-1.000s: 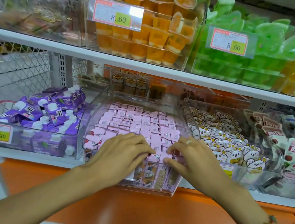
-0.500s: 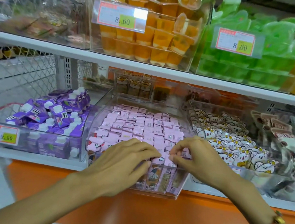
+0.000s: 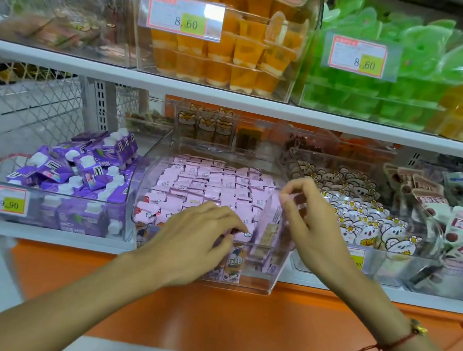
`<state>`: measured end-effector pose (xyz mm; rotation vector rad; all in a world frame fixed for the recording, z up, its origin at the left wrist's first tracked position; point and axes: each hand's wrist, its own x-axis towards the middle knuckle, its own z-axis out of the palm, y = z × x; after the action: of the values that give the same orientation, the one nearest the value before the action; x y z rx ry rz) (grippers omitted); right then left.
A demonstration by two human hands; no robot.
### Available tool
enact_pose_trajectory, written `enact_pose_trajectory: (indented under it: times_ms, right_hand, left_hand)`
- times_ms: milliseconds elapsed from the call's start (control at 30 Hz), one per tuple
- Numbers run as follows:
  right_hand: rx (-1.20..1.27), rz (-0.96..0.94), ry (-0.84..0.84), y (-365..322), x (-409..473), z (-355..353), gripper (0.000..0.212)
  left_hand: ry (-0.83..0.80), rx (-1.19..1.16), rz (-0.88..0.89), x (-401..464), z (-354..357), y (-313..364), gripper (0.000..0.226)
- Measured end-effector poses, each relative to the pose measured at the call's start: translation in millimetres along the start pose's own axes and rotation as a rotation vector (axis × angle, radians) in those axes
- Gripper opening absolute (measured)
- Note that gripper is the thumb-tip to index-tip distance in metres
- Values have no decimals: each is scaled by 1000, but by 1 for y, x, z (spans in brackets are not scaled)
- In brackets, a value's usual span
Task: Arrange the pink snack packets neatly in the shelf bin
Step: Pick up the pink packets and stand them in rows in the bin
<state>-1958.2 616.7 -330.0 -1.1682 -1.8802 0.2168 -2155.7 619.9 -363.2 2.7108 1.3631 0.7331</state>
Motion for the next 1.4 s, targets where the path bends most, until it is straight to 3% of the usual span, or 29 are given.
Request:
enact_pose_trajectory:
  times_ms: [200, 367, 433, 533, 667, 833, 900, 967, 1100, 1233, 1400]
  right_hand:
    - [209, 62, 279, -12, 6, -10, 7]
    - [340, 27, 537, -26, 7, -13, 4]
    - [474, 118, 520, -30, 7, -11, 4]
    - [718, 406, 385, -29, 6, -8, 12]
    - [1063, 661, 290, -28, 5, -8, 12]
    - [1320, 823, 275, -27, 7, -9, 10]
    - [1309, 822, 208, -24, 9, -12, 13]
    - [1180, 786, 121, -21, 8, -15, 18]
    - [900, 652, -66, -20, 4, -17, 49]
    - [800, 493, -145, -24, 0, -6, 45]
    - [861, 458, -32, -19, 0, -2, 41]
  left_hand:
    - [158, -306, -131, -4, -1, 15, 42]
    - [304, -409, -38, -4, -8, 34, 58]
    - [390, -354, -34, -2, -10, 36, 56]
    - [503, -283, -81, 1, -17, 28, 40]
    - [445, -316, -95, 2, -25, 15, 23]
    - [346, -305, -36, 1, -24, 11, 33]
    - [310, -455, -101, 1, -23, 9, 24]
    - [235, -824, -253, 2, -24, 10, 19]
    - [80, -1296, -492, 5, -26, 14, 29]
    - [7, -1353, -502, 5, -23, 17, 36]
    - [67, -1322, -537, 7, -23, 16, 49]
